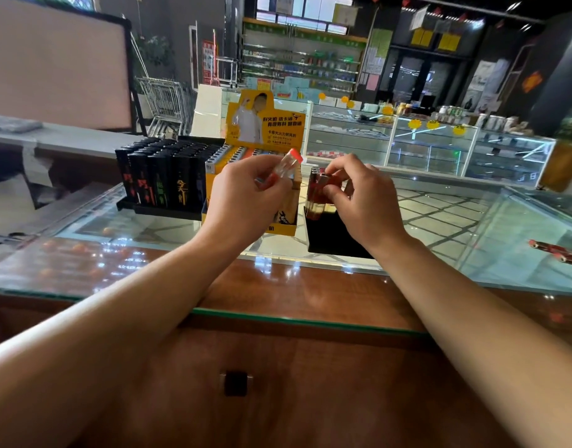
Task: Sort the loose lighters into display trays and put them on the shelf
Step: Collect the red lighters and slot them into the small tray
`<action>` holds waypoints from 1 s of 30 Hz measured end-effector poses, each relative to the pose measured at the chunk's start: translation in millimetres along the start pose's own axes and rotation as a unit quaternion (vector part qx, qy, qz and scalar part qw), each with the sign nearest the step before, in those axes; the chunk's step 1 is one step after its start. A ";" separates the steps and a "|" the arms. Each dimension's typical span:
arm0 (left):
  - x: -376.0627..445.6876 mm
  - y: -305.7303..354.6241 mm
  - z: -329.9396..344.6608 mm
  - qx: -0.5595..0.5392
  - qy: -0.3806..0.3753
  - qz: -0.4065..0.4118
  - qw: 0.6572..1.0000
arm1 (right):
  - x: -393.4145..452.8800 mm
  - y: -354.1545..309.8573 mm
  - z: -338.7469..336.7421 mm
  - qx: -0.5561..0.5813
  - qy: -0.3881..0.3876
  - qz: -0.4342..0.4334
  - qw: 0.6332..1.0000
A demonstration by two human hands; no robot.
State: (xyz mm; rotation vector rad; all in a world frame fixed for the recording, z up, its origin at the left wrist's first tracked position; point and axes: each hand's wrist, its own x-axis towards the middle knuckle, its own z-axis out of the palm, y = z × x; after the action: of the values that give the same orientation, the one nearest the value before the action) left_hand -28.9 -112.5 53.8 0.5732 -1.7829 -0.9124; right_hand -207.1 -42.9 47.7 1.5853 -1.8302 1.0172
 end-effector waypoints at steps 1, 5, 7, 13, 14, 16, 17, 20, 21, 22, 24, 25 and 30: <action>1.0 -1.1 0.2 0.003 0.003 0.000 1.000 | 0.0 1.3 1.6 -0.011 -0.008 0.001 1.000; 3.2 -5.9 1.3 -0.021 0.001 -0.019 1.000 | 0.8 3.3 3.1 -0.039 -0.012 -0.008 0.999; 3.3 -6.3 1.3 -0.023 -0.004 -0.020 1.000 | 1.3 4.1 3.5 -0.044 0.002 -0.025 0.999; 0.2 -3.5 0.2 -0.015 -0.017 -0.002 1.000 | -2.0 8.6 -1.4 -0.009 -0.009 -0.006 1.000; -0.2 -3.5 0.2 -0.013 -0.017 0.001 1.000 | -2.2 8.2 -4.6 -0.002 -0.005 -0.007 1.000; -0.6 -4.6 0.7 -0.006 -0.019 0.004 1.000 | -3.4 5.9 -11.0 0.025 0.009 -0.008 1.000; -0.3 -5.4 1.3 0.000 -0.023 0.008 1.000 | -4.3 3.4 -13.8 0.050 0.015 -0.007 0.999; -0.1 -7.6 2.5 0.028 -0.032 0.022 0.999 | -7.9 -9.3 -18.6 0.115 0.016 -0.030 0.993; -0.4 -7.6 2.9 0.034 -0.033 0.027 0.999 | -9.1 -13.2 -18.4 0.118 0.018 -0.046 0.992; -0.7 -7.4 3.1 0.037 -0.034 0.030 0.998 | -10.0 -15.8 -17.8 0.118 0.021 -0.057 0.991; -0.3 -7.9 3.6 0.030 -0.029 0.029 0.999 | -10.6 -17.5 -16.2 0.117 0.022 -0.054 0.991; 0.1 -7.6 3.5 0.016 -0.023 0.025 0.999 | -10.7 -17.2 -15.6 0.115 0.019 -0.050 0.992; 0.4 -6.5 2.0 -0.038 -0.019 0.040 0.998 | -13.5 -17.0 -13.6 0.086 -0.023 -0.066 0.994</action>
State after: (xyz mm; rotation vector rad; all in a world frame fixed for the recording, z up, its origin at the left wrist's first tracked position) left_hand -31.1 -116.0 48.5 0.4355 -1.7848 -0.9369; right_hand -189.3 -24.6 48.7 1.8197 -1.6787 1.1115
